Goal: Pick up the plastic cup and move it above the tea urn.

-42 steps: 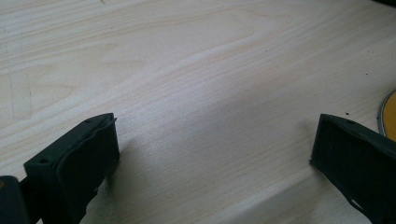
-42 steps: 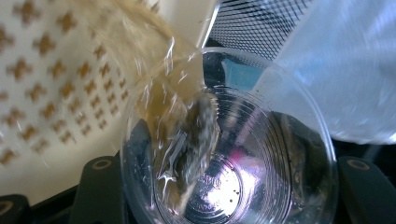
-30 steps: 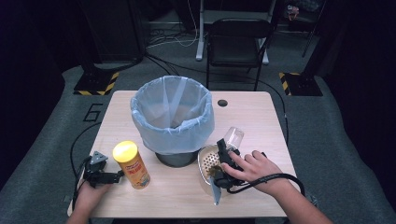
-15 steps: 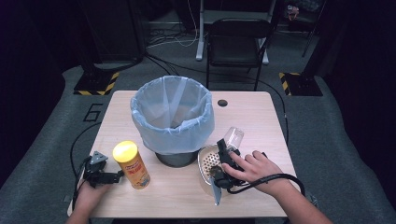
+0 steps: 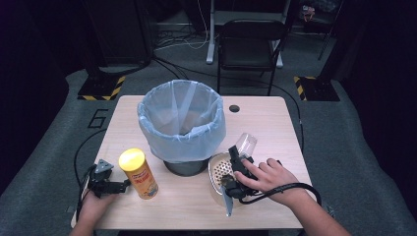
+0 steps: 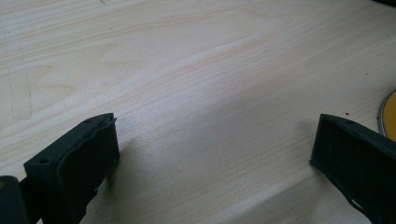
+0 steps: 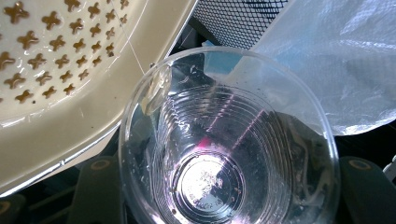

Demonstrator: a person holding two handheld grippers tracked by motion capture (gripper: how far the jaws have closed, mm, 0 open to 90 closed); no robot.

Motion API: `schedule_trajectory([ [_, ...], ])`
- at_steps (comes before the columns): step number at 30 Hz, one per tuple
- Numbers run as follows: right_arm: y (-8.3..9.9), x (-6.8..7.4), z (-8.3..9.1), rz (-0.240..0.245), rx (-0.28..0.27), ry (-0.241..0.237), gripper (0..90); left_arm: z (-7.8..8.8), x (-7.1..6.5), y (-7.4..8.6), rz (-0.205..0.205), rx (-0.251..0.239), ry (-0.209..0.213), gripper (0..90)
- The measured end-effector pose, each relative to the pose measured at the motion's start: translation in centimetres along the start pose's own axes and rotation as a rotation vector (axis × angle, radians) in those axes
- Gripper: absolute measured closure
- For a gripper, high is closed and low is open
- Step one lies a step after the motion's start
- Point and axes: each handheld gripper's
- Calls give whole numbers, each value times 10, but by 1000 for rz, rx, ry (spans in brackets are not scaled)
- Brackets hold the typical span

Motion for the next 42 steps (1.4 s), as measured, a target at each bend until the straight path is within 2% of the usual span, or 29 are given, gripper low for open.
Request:
schedule_trajectory([
  [6, 0, -1, 1, -6, -5, 2, 368, 0, 0, 0, 0, 0, 0, 5],
  [7, 0, -2, 0, 12, -18, -10, 368, 0, 0, 0, 0, 0, 0, 5],
  [9, 1, -3, 1, -2, -22, -13, 368, 0, 0, 0, 0, 0, 0, 5],
  [10, 2, -3, 1, -27, -39, -25, 367, 0, 0, 0, 0, 0, 0, 5],
  [12, 4, -6, 2, -33, -33, -17, 367, 0, 0, 0, -1, 0, 0, 5],
  [14, 6, -3, 2, -95, -45, -22, 365, 0, 0, 0, 0, 0, 0, 5],
  [15, 7, -3, 2, -109, -46, -9, 366, 0, 0, 0, 0, 0, 0, 5],
  [16, 8, 0, 3, -151, -43, 40, 365, 0, 0, 0, 0, 0, 0, 5],
  [17, 8, 1, 3, -162, -48, 62, 365, 0, 0, 0, 0, 0, 0, 5],
  [18, 9, 6, 4, -237, -64, 90, 364, 0, 0, 0, -1, 0, 0, 5],
  [19, 10, 6, 5, -244, -68, 113, 364, 0, 0, 0, -1, 0, 0, 5],
  [20, 11, 8, 5, -297, -78, 135, 364, 0, 0, 0, -4, 4, 1, 5],
  [21, 13, 7, 5, -301, -81, 152, 363, 1, 1, -1, -11, 13, 6, 5],
  [24, 17, 11, 7, -455, -113, 227, 360, 1, 1, -1, -8, 13, 6, 5],
  [25, 19, 11, 8, -509, -135, 254, 359, 0, 0, 0, -5, -1, -1, 5],
  [26, 22, 10, 9, -590, -167, 276, 359, 0, 0, 0, -5, -1, -1, 5],
  [28, 26, 9, 11, -727, -235, 289, 359, 1, 1, -1, -9, 11, 5, 5],
  [29, 29, 7, 11, -757, -260, 290, 359, 1, 1, -1, -10, 9, 3, 5],
  [30, 31, 6, 12, -829, -301, 288, 358, 1, 1, -1, -6, 15, 6, 5],
  [31, 35, 5, 12, -912, -358, 276, 359, 1, 1, -1, -8, 15, 6, 5],
  [32, 37, 4, 12, -966, -391, 263, 359, 1, 1, -1, -10, 9, 4, 5],
  [33, 40, 3, 12, -1048, -436, 245, 358, 1, 1, -1, -11, 12, 5, 5],
  [34, 42, 2, 11, -1099, -464, 232, 358, 1, 1, -1, -9, 14, 6, 5],
  [36, 50, 1, 10, -1216, -553, 196, 358, 1, 1, -1, -8, 15, 6, 5],
  [38, 59, 0, 9, -1352, -655, 140, 356, 0, 0, 0, -5, 0, 0, 5],
  [39, 66, -1, 7, -1433, -720, 91, 356, 0, 1, -1, -12, 5, 2, 5],
  [40, 70, -1, 6, -1478, -757, 69, 355, 0, 1, -1, -9, 6, 3, 5],
  [41, 75, -1, 4, -1552, -805, 45, 355, 1, 1, -1, -11, 9, 3, 5],
  [42, 78, -1, 2, -1589, -832, 24, 355, 1, 1, -1, -6, 12, 5, 5],
])
Point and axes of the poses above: each handheld gripper's, and its own axes: z roughly backward along the jaws, y roughly out of its underside, x roughly to its left, and after that the axes turned 13 degrees about -y, right-handed
